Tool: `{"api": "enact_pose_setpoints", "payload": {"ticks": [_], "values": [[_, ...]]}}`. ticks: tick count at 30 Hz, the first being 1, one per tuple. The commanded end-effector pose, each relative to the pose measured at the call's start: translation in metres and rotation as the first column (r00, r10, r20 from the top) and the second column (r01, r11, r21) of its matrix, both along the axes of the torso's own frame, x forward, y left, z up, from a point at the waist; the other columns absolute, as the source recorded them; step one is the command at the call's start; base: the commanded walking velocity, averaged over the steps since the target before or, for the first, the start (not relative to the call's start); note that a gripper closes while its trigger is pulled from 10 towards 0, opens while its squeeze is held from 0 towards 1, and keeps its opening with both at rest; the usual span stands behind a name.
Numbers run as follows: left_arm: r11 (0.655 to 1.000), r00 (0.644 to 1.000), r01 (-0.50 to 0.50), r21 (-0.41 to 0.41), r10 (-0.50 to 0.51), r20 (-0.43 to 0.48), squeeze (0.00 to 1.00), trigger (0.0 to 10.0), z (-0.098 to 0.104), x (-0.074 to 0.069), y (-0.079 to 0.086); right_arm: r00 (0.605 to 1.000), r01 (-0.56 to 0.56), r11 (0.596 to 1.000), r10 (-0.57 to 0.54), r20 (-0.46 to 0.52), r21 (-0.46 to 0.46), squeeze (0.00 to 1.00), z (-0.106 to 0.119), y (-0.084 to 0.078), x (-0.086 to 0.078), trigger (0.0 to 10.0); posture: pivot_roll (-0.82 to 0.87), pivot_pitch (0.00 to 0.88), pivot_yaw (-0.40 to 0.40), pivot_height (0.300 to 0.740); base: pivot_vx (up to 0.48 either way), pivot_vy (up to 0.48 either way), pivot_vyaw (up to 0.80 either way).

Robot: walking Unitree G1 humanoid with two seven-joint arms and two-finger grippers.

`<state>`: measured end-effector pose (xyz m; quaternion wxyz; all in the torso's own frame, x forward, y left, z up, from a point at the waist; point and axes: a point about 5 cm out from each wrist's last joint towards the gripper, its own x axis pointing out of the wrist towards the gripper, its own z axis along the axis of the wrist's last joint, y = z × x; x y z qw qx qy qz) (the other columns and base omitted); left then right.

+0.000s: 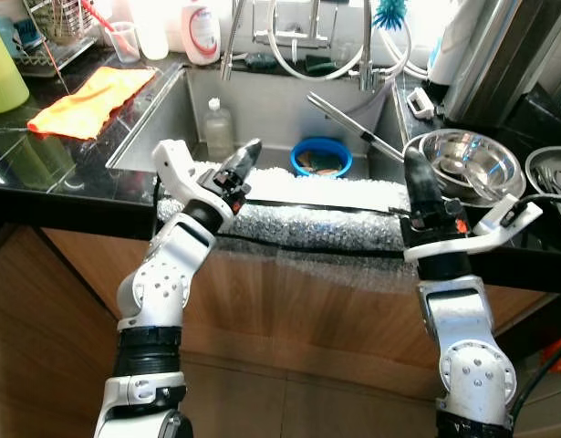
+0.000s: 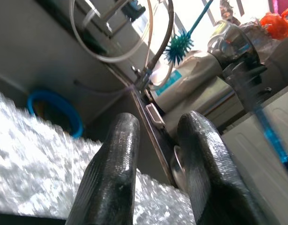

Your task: Kitchen organization

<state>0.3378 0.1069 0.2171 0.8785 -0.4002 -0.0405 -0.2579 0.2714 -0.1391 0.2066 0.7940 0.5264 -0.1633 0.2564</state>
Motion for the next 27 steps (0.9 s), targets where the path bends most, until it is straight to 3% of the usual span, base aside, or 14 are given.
{"api": "enact_pose_setpoints", "payload": {"ticks": [1,6,7,11,14,27], "values": [[0.999,0.999,0.029,-0.030,-0.029,-0.017,0.00,10.0,0.002,0.001,-0.003,0.996,-0.071,0.996,0.075,-0.053,0.058,0.00,-0.019,0.015,-0.018,10.0,-0.05,0.061,0.007,0.740,0.000,0.000,0.00],[0.997,0.998,0.052,-0.048,-0.053,-0.016,0.00,10.0,0.002,0.003,-0.005,0.990,-0.119,0.990,0.125,-0.071,0.076,0.00,-0.024,0.018,-0.023,10.0,-0.06,0.052,0.010,0.740,0.000,0.000,0.00],[0.994,0.998,0.065,-0.093,-0.064,0.011,0.00,10.0,0.006,0.003,-0.006,0.989,-0.115,0.991,0.120,-0.088,0.064,0.00,-0.027,0.017,-0.024,10.0,-0.06,0.051,0.010,0.740,0.000,0.000,0.00],[0.989,0.996,0.085,-0.119,-0.081,0.039,0.00,10.0,0.010,0.001,-0.008,0.989,-0.106,0.992,0.112,-0.100,0.067,0.00,-0.030,0.017,-0.024,10.0,-0.06,0.048,0.011,0.740,0.000,0.000,0.00],[0.972,0.985,0.156,-0.173,-0.141,0.098,0.00,10.0,0.015,-0.008,-0.012,0.984,-0.091,0.995,0.096,-0.148,0.044,0.00,-0.038,0.017,-0.021,10.0,-0.06,0.040,0.010,0.740,0.000,0.000,0.00],[0.962,0.976,0.202,-0.186,-0.183,0.115,0.00,10.0,0.016,-0.012,-0.018,0.954,-0.126,0.983,0.156,-0.257,0.130,0.00,-0.046,0.025,-0.018,10.0,-0.07,0.065,0.007,0.740,0.000,0.000,0.00]]}}
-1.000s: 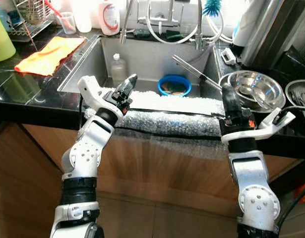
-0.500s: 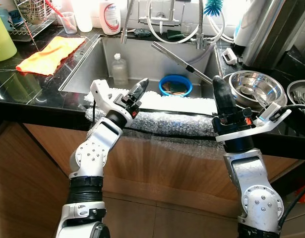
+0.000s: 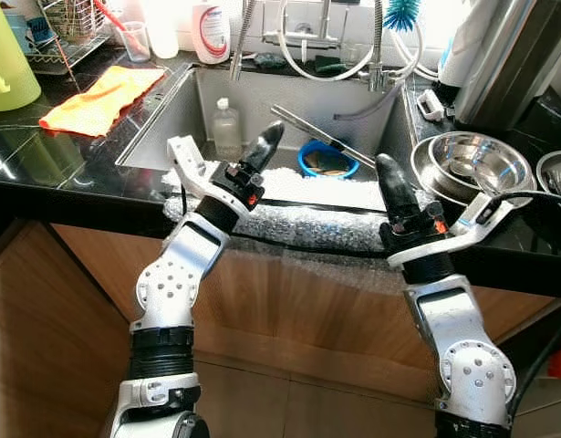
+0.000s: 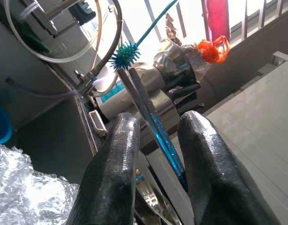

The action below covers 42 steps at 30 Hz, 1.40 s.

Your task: Kitchen organization

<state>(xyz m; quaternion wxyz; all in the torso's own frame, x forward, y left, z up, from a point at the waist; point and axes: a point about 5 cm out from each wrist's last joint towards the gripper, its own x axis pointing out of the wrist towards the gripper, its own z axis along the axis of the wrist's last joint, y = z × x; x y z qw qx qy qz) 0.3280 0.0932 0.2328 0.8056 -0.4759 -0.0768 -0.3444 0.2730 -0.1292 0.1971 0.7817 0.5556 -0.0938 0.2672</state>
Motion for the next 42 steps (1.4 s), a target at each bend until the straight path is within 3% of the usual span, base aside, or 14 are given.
{"api": "enact_pose_setpoints", "payload": {"ticks": [1,27,37,42], "values": [[1.000,1.000,0.029,0.007,-0.029,0.000,0.00,10.0,0.000,-0.003,-0.005,0.985,-0.038,0.996,0.051,-0.167,0.083,0.00,-0.037,0.017,-0.020,10.0,-0.07,0.065,0.007,0.740,0.000,0.000,0.00],[1.000,0.999,-0.010,0.024,0.011,-0.044,0.00,10.0,-0.007,0.001,-0.005,0.967,-0.142,0.982,0.164,-0.195,0.124,0.00,-0.035,0.027,-0.026,10.0,-0.07,0.073,0.003,0.740,0.000,0.000,0.00],[0.996,0.996,-0.077,-0.043,0.074,-0.050,0.00,10.0,-0.003,0.005,0.005,0.951,-0.193,0.974,0.215,-0.224,0.117,0.00,-0.041,0.034,-0.029,10.0,-0.07,0.074,0.002,0.740,0.000,0.000,0.00],[0.986,0.995,-0.095,-0.137,0.090,-0.043,0.00,10.0,0.003,0.006,0.012,0.946,-0.214,0.971,0.234,-0.223,0.112,0.00,-0.041,0.037,-0.031,10.0,-0.07,0.073,0.000,0.740,0.000,0.000,0.00]]}}
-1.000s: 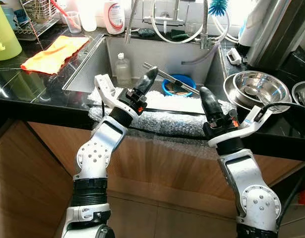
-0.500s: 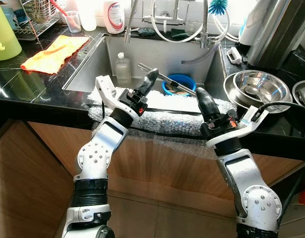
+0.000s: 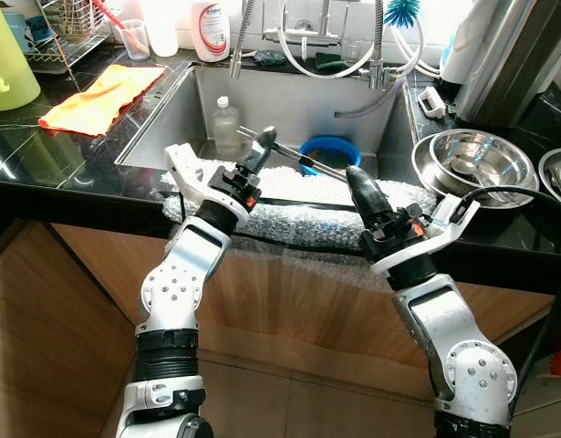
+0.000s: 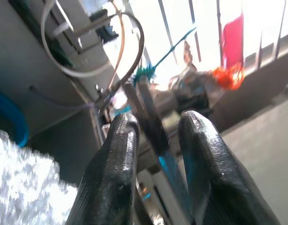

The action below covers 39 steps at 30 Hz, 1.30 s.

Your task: Kitchen organization

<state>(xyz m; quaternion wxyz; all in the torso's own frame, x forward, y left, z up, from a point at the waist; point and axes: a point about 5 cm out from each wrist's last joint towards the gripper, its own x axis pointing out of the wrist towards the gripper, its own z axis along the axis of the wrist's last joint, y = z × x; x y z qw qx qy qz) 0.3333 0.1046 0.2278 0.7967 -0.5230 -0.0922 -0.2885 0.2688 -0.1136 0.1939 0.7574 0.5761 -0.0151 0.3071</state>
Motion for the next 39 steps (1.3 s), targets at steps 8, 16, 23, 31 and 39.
{"api": "enact_pose_setpoints", "payload": {"ticks": [8,16,23,31,39], "values": [[0.999,1.000,0.018,-0.038,-0.017,0.023,0.00,5.6,0.007,0.000,-0.001,0.982,-0.086,0.994,0.096,-0.160,0.070,0.00,-0.039,0.026,-0.029,10.0,-0.07,0.075,0.000,0.740,0.000,0.000,0.00],[0.998,0.999,0.025,-0.049,-0.024,0.027,0.00,0.0,0.008,0.000,-0.001,0.980,-0.113,0.992,0.121,-0.158,0.061,0.00,-0.039,0.029,-0.029,10.0,-0.07,0.074,0.001,0.740,0.000,0.000,0.00],[0.998,0.999,0.024,-0.058,-0.023,0.026,0.00,0.0,0.008,0.000,-0.001,0.980,-0.113,0.992,0.122,-0.159,0.060,0.00,-0.039,0.029,-0.029,10.0,-0.07,0.074,0.001,0.740,0.000,0.000,0.00],[0.998,0.999,0.025,-0.058,-0.023,0.026,0.00,0.0,0.008,0.000,-0.001,0.980,-0.114,0.992,0.122,-0.159,0.060,0.00,-0.039,0.029,-0.029,10.0,-0.07,0.074,0.001,0.740,0.000,0.000,0.00],[0.997,1.000,0.003,-0.083,-0.003,0.008,0.00,0.0,0.006,0.002,0.004,0.970,0.019,1.000,-0.017,-0.242,0.009,0.00,-0.049,0.016,-0.017,10.0,-0.07,0.075,0.002,0.740,0.000,0.000,0.00]]}}
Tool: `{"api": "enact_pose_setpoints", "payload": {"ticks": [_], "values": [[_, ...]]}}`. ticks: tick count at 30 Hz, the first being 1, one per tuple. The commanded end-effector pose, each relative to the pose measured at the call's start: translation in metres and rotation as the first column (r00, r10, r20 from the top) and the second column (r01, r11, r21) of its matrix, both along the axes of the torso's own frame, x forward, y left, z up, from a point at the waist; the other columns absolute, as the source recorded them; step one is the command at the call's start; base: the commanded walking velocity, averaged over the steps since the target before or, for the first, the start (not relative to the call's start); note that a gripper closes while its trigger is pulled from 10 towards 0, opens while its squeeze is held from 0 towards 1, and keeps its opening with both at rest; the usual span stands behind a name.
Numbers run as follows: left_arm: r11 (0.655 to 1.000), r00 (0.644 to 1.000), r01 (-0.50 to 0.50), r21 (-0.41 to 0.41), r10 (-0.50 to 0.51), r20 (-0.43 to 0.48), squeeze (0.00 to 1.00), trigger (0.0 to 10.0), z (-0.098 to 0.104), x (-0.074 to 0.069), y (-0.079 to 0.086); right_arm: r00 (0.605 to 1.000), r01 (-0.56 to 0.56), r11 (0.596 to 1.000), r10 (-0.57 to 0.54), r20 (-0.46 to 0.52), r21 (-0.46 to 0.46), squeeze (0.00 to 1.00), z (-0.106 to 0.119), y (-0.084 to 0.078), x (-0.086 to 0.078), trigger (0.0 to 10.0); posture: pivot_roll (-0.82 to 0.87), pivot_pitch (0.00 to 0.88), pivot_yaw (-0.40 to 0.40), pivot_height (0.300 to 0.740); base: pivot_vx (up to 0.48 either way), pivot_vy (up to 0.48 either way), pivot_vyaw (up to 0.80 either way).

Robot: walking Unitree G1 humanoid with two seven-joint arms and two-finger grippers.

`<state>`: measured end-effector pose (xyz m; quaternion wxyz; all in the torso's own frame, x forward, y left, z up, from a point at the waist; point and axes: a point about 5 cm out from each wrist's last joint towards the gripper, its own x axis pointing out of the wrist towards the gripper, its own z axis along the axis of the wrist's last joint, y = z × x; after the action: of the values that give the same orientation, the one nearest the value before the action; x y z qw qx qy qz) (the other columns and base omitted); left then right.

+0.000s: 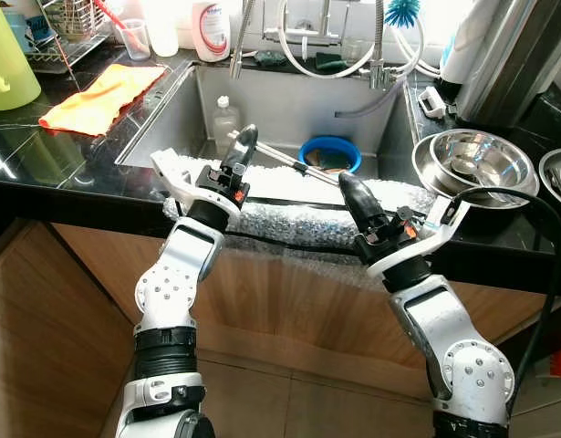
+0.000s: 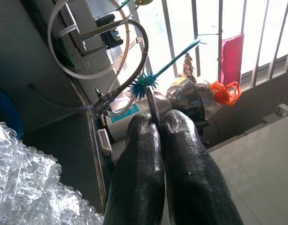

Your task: Kitchen organization

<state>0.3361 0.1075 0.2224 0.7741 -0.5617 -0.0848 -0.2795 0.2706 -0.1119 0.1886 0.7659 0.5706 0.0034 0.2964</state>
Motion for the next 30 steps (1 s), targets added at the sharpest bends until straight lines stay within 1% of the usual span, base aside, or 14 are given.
{"api": "enact_pose_setpoints", "payload": {"ticks": [1,2,3,14,15,17,18,22,24,25,26,27,28,30], "values": [[1.000,0.999,-0.019,-0.010,0.019,0.039,0.00,0.0,0.011,0.000,0.002,0.971,0.065,0.998,-0.059,-0.233,0.019,0.00,-0.047,0.011,-0.015,10.0,-0.07,0.075,0.002,0.740,0.000,0.000,0.00],[0.999,0.999,-0.027,-0.017,0.028,0.033,0.00,0.0,0.011,0.001,0.003,0.963,0.092,0.996,-0.088,-0.254,0.005,0.63,-0.050,0.009,-0.012,10.0,-0.07,0.074,0.002,0.740,0.000,0.000,0.00],[0.999,0.999,-0.042,-0.029,0.043,0.022,0.00,0.0,0.011,0.002,0.006,0.963,0.098,0.995,-0.093,-0.252,0.004,1.00,-0.050,0.008,-0.011,10.0,-0.07,0.073,0.001,0.740,0.000,0.000,0.00],[0.980,0.991,-0.133,-0.151,0.128,-0.047,0.00,0.0,0.011,0.008,0.025,0.961,0.100,0.995,-0.099,-0.257,-0.012,1.00,-0.051,0.010,-0.008,10.0,-0.07,0.073,0.001,0.740,0.000,0.000,0.00],[0.976,0.989,-0.143,-0.163,0.135,-0.058,0.00,0.0,0.010,0.008,0.027,0.961,0.101,0.995,-0.101,-0.258,-0.013,0.89,-0.051,0.010,-0.007,10.0,-0.07,0.073,0.001,0.740,0.000,0.000,0.00],[0.973,0.988,-0.150,-0.173,0.140,-0.067,0.00,0.0,0.010,0.009,0.028,0.961,0.105,0.994,-0.104,-0.257,-0.012,0.89,-0.051,0.010,-0.007,10.0,-0.07,0.073,0.001,0.740,0.000,0.000,0.00],[0.966,0.984,-0.169,-0.196,0.154,-0.087,0.00,0.0,0.008,0.010,0.032,0.961,0.106,0.994,-0.107,-0.254,-0.017,0.00,-0.050,0.010,-0.007,10.0,-0.07,0.073,0.001,0.740,0.000,0.000,0.00],[0.958,0.979,-0.196,-0.210,0.178,-0.105,0.00,0.0,0.007,0.011,0.036,0.963,0.111,0.994,-0.113,-0.244,-0.022,0.00,-0.049,0.010,-0.007,10.0,-0.07,0.073,0.001,0.740,0.000,0.000,0.00],[0.921,0.957,-0.290,-0.262,0.275,-0.093,0.00,0.0,0.016,0.012,0.055,0.974,0.159,0.955,-0.193,-0.119,-0.252,0.00,-0.042,0.007,-0.005,10.0,-0.07,0.070,-0.001,0.740,0.000,0.000,0.00],[0.918,0.953,-0.303,-0.256,0.289,-0.092,0.00,0.0,0.017,0.012,0.057,0.974,0.167,0.945,-0.203,-0.101,-0.282,0.00,-0.041,0.007,-0.005,10.0,-0.07,0.070,-0.001,0.740,0.000,0.000,0.00],[0.912,0.945,-0.326,-0.248,0.314,-0.087,0.00,8.9,0.020,0.011,0.060,0.971,0.198,0.931,-0.229,-0.071,-0.308,0.00,-0.037,0.004,-0.004,10.0,-0.07,0.071,-0.001,0.740,0.000,0.000,0.00],[0.908,0.940,-0.342,-0.243,0.331,-0.085,0.00,8.9,0.021,0.011,0.062,0.967,0.219,0.921,-0.248,-0.051,-0.322,0.00,-0.035,0.003,-0.002,10.0,-0.07,0.071,-0.001,0.740,0.000,0.000,0.00],[0.904,0.936,-0.352,-0.241,0.343,-0.077,0.00,10.0,0.024,0.011,0.065,0.961,0.251,0.908,-0.274,-0.023,-0.335,0.00,-0.031,0.000,-0.001,10.0,-0.07,0.070,-0.002,0.740,0.000,0.000,0.00],[0.903,0.936,-0.353,-0.244,0.344,-0.079,0.00,10.0,0.024,0.011,0.066,0.956,0.277,0.897,-0.294,0.004,-0.344,0.00,-0.026,-0.002,0.001,10.0,-0.07,0.070,-0.003,0.740,0.000,0.000,0.00]]}}
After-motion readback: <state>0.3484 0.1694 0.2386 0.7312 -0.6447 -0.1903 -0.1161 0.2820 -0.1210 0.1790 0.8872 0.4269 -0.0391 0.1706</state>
